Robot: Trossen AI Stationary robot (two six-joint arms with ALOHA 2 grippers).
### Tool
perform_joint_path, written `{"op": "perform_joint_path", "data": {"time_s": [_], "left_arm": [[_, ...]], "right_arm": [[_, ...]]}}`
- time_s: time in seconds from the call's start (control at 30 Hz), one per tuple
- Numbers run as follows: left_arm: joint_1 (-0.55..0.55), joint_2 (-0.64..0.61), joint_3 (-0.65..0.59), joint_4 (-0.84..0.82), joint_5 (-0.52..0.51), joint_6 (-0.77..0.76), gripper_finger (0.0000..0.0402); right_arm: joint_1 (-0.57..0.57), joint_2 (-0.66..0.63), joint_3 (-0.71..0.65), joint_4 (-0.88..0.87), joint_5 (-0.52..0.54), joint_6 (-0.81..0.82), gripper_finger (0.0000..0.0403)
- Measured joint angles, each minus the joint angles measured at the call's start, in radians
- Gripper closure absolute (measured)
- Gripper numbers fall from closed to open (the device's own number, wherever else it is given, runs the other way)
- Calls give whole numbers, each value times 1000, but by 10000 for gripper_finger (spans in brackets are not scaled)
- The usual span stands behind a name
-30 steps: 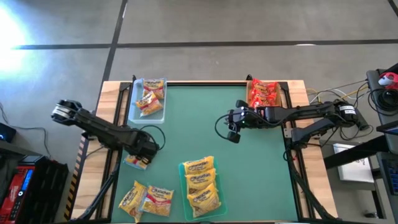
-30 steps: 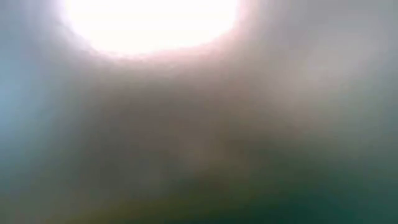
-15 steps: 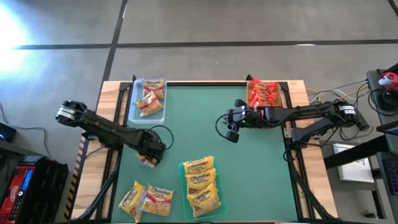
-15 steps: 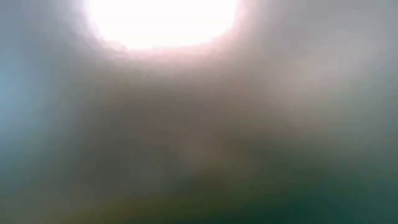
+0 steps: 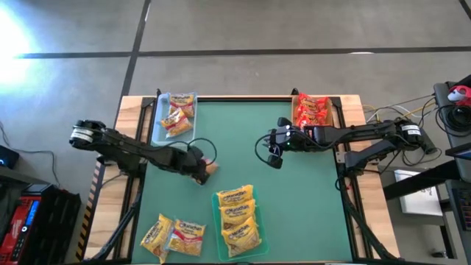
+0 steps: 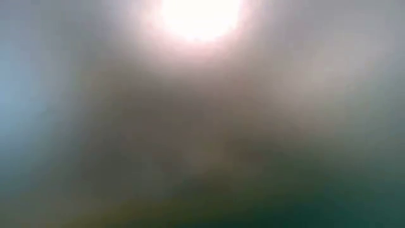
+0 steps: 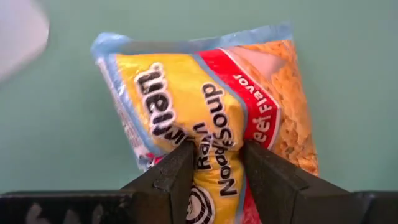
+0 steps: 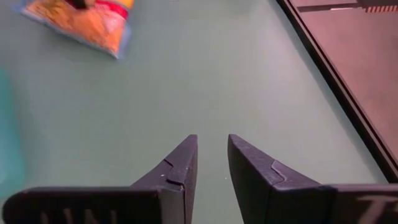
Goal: Sort Maruchan noodles
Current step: Put the top blue noodle pack into the transparent bin
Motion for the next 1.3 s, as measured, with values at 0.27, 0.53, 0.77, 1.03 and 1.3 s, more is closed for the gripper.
{"op": "perform_joint_path", "data": {"time_s": [0.27, 0.53, 0.77, 1.03, 1.3], "left_arm": [[140, 60, 0, 297, -144, 213, 277], [203, 37, 100, 248, -133, 395, 277], [126, 28, 233, -211, -70, 255, 277], [21, 30, 153, -291, -18, 37, 277], [23, 30, 61, -92, 27, 26, 277]], "right_arm": [[0, 0, 0, 1, 0, 4, 328], [0, 0, 0, 1, 0, 4, 333], [0, 0, -7, -3, 0, 4, 332], [0, 0, -53, 8, 0, 6, 333], [0, 0, -81, 22, 0, 52, 333]]}}
